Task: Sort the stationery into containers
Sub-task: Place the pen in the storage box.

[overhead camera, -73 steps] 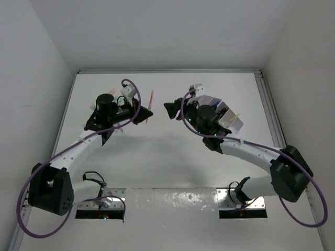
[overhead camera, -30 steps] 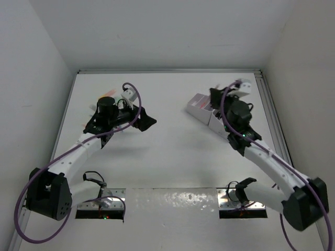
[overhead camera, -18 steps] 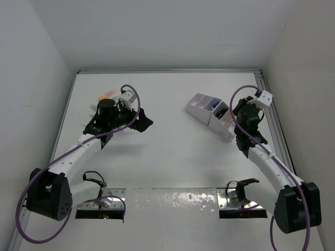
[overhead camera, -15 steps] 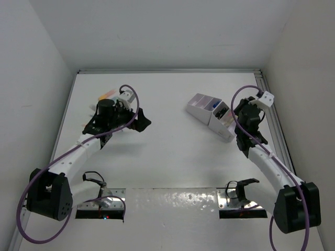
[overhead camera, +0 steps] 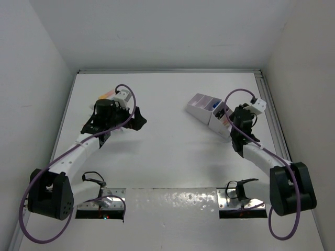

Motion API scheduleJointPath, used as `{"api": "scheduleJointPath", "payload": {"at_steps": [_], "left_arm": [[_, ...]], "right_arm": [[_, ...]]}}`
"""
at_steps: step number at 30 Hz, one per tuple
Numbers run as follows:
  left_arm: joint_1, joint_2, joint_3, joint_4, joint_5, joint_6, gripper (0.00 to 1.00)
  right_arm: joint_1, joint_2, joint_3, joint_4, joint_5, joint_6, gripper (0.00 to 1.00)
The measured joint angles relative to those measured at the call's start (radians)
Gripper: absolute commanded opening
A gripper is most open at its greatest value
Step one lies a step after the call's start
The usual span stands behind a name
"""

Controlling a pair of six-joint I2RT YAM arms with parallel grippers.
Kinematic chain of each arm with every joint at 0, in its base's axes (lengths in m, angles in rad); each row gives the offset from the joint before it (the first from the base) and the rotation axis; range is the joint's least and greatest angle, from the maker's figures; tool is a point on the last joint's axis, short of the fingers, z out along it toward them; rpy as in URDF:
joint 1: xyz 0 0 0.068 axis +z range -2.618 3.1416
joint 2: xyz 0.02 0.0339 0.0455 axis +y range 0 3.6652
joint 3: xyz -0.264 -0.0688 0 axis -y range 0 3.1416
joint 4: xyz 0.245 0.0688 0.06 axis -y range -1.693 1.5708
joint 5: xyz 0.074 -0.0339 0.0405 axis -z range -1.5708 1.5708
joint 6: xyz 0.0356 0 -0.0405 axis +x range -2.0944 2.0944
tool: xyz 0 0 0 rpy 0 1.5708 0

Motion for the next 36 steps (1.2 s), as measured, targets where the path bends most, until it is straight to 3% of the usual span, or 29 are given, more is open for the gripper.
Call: {"api": "scheduleJointPath", "payload": {"at_steps": [3,4,5,8,11,14,18,21,22,25,30,33,36], "left_arm": [[0.011,0.003,0.0,-0.01,-0.025,0.0,1.0],[0.016,0.004,0.0,-0.015,-0.033,0.0,1.0],[0.023,0.005,0.0,-0.021,-0.041,-0.001,1.0],[0.041,0.006,0.001,-0.038,-0.066,-0.005,1.0],[0.054,0.006,0.003,-0.054,-0.087,-0.01,1.0],[0.061,0.01,0.021,-0.078,-0.116,-0.011,1.0],[0.068,0.028,0.069,-0.132,-0.19,-0.013,0.94],[0.096,0.071,0.133,-0.208,-0.245,-0.03,0.7],[0.108,0.09,0.156,-0.235,-0.254,-0.032,0.57],[0.147,0.174,0.248,-0.362,-0.254,-0.021,0.4],[0.274,0.424,0.49,-0.568,-0.251,-0.036,0.42],[0.385,0.47,0.495,-0.619,-0.254,-0.093,0.51],[0.474,0.495,0.494,-0.644,-0.269,-0.137,0.52]], "right_arm": [[-0.005,0.05,0.0,0.032,-0.024,0.005,0.03],[-0.007,0.063,0.0,0.039,-0.032,0.006,0.08],[-0.01,0.074,0.0,0.041,-0.041,0.007,0.22],[-0.016,0.083,0.0,0.038,-0.06,0.019,0.41],[-0.021,0.082,0.001,0.032,-0.075,0.021,0.54],[-0.021,0.08,0.026,-0.018,-0.094,0.003,0.6],[-0.019,0.061,0.106,-0.122,-0.111,-0.042,0.64],[-0.012,0.024,0.175,-0.202,-0.118,-0.081,0.64],[-0.01,0.009,0.193,-0.222,-0.119,-0.09,0.64],[0.002,-0.034,0.252,-0.29,-0.129,-0.123,0.62],[0.049,-0.065,0.34,-0.386,-0.183,-0.155,0.61],[0.093,-0.067,0.341,-0.409,-0.225,-0.156,0.61],[0.139,-0.066,0.328,-0.416,-0.25,-0.154,0.61]]}}
